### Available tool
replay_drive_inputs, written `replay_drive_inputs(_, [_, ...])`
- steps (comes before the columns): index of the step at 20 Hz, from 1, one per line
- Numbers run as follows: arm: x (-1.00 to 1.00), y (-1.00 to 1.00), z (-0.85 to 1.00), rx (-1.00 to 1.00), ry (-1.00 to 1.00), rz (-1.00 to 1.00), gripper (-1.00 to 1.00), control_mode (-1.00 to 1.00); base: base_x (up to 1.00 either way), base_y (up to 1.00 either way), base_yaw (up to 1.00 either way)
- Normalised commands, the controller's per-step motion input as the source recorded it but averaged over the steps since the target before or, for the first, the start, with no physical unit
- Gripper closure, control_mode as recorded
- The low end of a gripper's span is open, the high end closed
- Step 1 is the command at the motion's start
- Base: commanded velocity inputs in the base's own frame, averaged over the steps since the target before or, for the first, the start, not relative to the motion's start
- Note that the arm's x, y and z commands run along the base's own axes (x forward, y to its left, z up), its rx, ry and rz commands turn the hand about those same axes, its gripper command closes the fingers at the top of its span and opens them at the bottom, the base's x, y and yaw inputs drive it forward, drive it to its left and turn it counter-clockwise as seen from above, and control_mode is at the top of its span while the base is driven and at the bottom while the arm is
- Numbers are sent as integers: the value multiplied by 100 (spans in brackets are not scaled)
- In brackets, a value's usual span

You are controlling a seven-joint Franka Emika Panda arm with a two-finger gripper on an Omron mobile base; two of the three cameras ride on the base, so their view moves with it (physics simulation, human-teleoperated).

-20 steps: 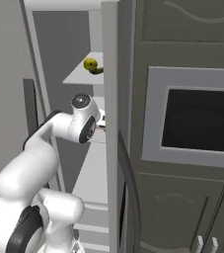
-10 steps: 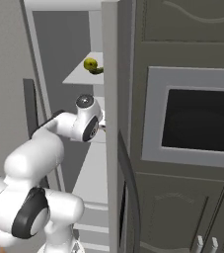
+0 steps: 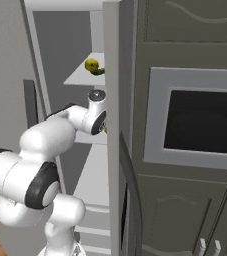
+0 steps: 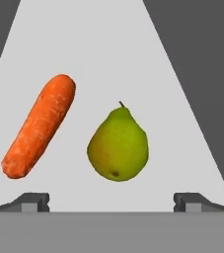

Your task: Take the carrot and pear from the second highest rack and move them to the highest rack where the squash and pear are located, to maximize freezer space. Close the freezer door after rearranging.

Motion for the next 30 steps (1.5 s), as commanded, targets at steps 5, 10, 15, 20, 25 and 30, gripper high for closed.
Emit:
replay_drive_inputs(5, [30, -6, -19, 0, 4, 0, -100, -100, 0, 0, 0])
replay_drive_inputs(10, [16, 0, -24, 0, 1, 0, -100, -100, 0, 0, 0])
replay_drive_inputs(15, [12, 0, -24, 0, 0, 0, -100, -100, 0, 0, 0])
replay_drive_inputs(20, [17, 0, -24, 0, 0, 0, -100, -100, 0, 0, 0])
replay_drive_inputs(25, [3, 0, -3, 0, 0, 0, 100, -100, 0, 0, 0])
replay_drive_inputs(30, [-3, 0, 0, 0, 0, 0, 100, -100, 0, 0, 0])
